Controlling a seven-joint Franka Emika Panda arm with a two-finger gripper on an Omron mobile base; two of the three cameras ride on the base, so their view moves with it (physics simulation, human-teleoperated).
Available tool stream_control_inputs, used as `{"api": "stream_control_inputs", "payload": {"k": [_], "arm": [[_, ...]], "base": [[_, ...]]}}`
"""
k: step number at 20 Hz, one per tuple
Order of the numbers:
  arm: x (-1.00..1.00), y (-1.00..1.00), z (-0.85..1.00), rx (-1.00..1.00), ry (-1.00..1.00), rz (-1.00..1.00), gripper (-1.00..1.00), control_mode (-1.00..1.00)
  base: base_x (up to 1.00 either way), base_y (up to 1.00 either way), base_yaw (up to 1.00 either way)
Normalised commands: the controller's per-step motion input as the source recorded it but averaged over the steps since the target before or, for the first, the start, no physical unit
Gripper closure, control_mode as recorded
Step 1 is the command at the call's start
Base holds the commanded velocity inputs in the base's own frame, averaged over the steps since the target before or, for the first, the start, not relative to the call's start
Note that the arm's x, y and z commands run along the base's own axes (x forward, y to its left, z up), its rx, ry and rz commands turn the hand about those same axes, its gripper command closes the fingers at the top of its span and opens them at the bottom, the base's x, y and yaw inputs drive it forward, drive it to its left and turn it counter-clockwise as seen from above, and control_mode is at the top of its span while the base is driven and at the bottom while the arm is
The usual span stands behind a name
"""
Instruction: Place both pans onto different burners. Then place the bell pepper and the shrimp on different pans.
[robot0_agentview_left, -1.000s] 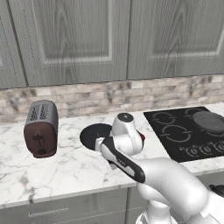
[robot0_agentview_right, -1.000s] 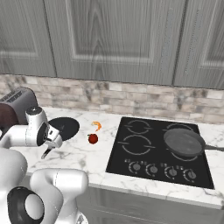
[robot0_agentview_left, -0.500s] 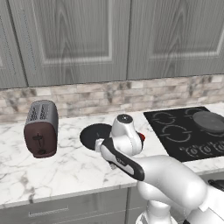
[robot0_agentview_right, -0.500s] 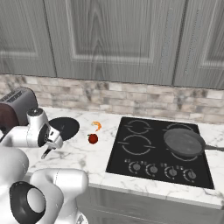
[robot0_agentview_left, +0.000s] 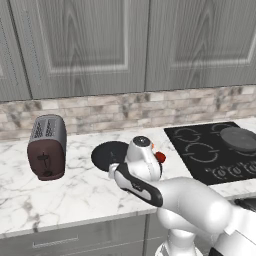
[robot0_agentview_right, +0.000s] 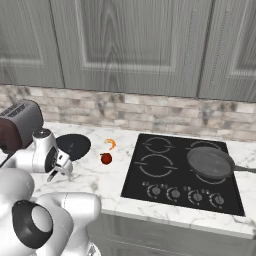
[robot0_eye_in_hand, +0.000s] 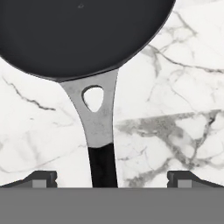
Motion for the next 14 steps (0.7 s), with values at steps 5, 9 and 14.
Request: {"api": "stream_control_inputs", "payload": {"k": [5, 9, 14], "arm": [[0.01, 0.0, -0.21, 0.0, 0.0, 0.0, -1.0, -1.0], [0.06, 0.0, -0.11, 0.0, 0.0, 0.0, -1.0, -1.0], [0.04, 0.0, -0.05, 0.0, 0.0, 0.0, -1.0, -1.0]], "base": [[0.0, 0.0, 0.0], [0.0, 0.0, 0.0], [0.0, 0.0, 0.0]]}}
